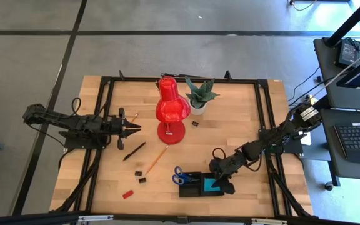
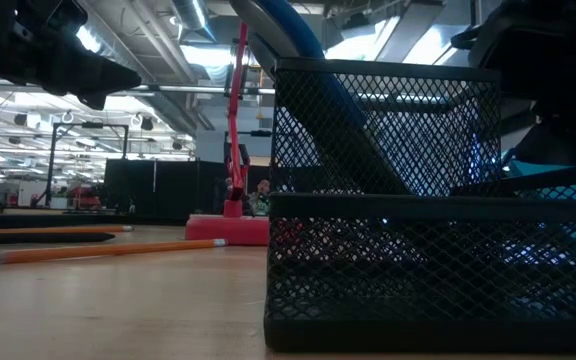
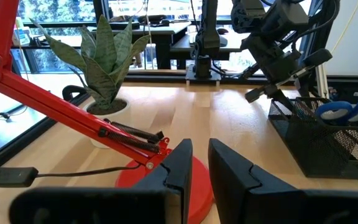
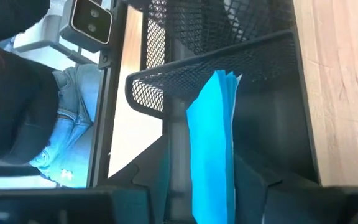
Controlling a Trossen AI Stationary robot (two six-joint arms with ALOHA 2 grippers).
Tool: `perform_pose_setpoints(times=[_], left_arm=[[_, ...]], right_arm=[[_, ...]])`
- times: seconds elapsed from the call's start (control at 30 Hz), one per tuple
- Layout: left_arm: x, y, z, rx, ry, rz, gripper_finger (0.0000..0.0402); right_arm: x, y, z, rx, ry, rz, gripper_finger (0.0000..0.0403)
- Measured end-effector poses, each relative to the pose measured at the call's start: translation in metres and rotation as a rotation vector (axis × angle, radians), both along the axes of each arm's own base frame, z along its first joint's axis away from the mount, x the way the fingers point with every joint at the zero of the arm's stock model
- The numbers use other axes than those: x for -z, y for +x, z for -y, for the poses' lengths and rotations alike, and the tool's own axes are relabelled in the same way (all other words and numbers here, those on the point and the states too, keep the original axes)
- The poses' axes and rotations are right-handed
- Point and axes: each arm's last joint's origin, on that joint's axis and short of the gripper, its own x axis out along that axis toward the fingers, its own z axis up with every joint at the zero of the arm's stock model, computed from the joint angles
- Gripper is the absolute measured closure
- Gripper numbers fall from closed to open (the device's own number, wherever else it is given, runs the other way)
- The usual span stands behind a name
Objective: Pick and place office supplies into organizer
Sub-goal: Put the blue sticky note into the black desk organizer, then put the top black binder clip into the black desk organizer
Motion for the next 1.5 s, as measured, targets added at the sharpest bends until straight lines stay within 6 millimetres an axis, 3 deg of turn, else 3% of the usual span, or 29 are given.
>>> perform_pose_setpoints(times=[0.3,0.57,0.87,1.07,1.33,1.5], left_arm=[[0.0,0.0,0.0,0.0,-0.001,0.0,0.0355],[0.0,0.0,0.0,0.0,-0.001,0.0,0.0355],[0.004,0.0,0.0,-0.003,-0.02,-0.034,0.0355],[0.005,-0.001,0.0,-0.005,-0.031,-0.044,0.0355],[0.005,-0.001,0.0,-0.005,-0.026,-0.045,0.0355],[0.005,-0.001,0.0,-0.005,-0.026,-0.045,0.0355]], right_arm=[[-0.001,0.001,0.0,-0.02,-0.027,0.006,0.0266],[-0.013,0.007,-0.003,-0.006,-0.146,-0.132,0.0266],[-0.022,0.013,-0.005,-0.022,-0.212,-0.08,0.0266],[-0.028,0.013,-0.004,-0.018,-0.259,-0.151,0.0266],[-0.045,0.018,-0.005,-0.029,-0.363,-0.172,0.0266],[-0.068,0.027,-0.009,-0.03,-0.397,-0.134,0.0266]])
